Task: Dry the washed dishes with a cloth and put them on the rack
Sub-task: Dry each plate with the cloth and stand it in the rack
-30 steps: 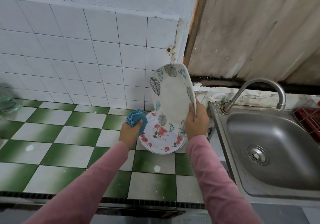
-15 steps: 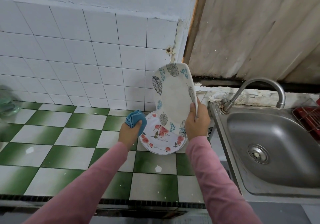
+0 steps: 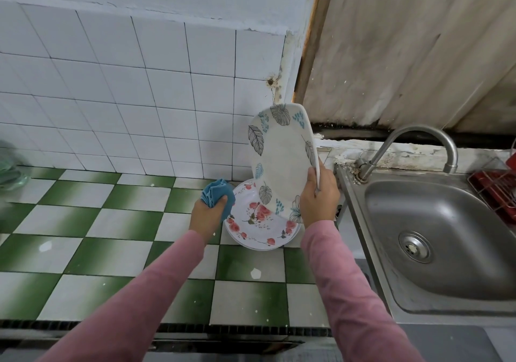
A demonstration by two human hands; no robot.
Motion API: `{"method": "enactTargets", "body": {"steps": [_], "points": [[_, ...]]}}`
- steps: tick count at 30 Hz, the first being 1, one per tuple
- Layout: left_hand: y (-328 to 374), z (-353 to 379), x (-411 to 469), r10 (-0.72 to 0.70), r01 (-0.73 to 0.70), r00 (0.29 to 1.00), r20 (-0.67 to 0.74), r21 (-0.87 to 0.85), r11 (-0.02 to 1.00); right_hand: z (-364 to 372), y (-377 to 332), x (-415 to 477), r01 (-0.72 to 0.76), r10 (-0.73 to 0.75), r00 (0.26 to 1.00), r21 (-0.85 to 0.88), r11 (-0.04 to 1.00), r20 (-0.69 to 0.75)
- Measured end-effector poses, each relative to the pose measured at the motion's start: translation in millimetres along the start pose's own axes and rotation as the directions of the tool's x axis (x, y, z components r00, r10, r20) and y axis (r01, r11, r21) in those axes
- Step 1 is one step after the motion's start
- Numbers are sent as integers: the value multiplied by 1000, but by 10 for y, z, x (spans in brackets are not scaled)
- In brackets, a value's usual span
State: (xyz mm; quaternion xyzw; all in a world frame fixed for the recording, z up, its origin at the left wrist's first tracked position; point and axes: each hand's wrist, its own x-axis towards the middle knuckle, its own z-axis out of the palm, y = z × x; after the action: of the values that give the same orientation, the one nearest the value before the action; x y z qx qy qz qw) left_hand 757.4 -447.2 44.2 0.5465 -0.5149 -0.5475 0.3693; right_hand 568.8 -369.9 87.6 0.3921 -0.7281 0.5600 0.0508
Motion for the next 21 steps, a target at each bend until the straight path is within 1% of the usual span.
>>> {"method": "enactTargets", "body": {"steps": [4,7,9,10,12,13,15,16,17,19,20,21], "points": [[-7,-5,11,-5,5,1000,-8,-2,1000,13,-15,-6,-13,13,1000,16,1000,-5],[-7,18,21,-15,15,1000,-5,-7,1000,27,-49,-53,-75,77,997,54,996,-25],[-9,60,17,-29,29,1000,-11,-27,999,50,-66,-98,-169,175,984,159,973,-28],[-9,88,11,-35,34,999,-21,-35,999,68,-74,-114,-253,265,964,239,938,-20],[6,161,-6,-33,32,998,-44,-24,999,104,-78,-113,-428,461,887,392,815,9],[21,199,-25,-37,36,999,-35,-19,999,109,-88,-109,-490,536,844,441,752,25],[52,294,-46,-52,53,998,32,-13,999,103,-87,-108,-571,619,779,519,636,97],[61,338,-53,-42,41,997,71,18,999,83,-96,-107,-608,650,743,564,559,157],[61,374,-48,-10,-1,994,107,95,995,60,-105,-100,-648,677,697,609,456,234],[61,420,-39,91,-146,975,203,276,950,18,-76,-75,-696,684,616,676,241,390],[72,436,-56,151,-238,952,268,334,912,5,-33,-62,-700,658,602,696,160,453],[73,465,-80,210,-335,918,336,377,863,-3,10,-56,-698,619,604,708,107,502]]}}
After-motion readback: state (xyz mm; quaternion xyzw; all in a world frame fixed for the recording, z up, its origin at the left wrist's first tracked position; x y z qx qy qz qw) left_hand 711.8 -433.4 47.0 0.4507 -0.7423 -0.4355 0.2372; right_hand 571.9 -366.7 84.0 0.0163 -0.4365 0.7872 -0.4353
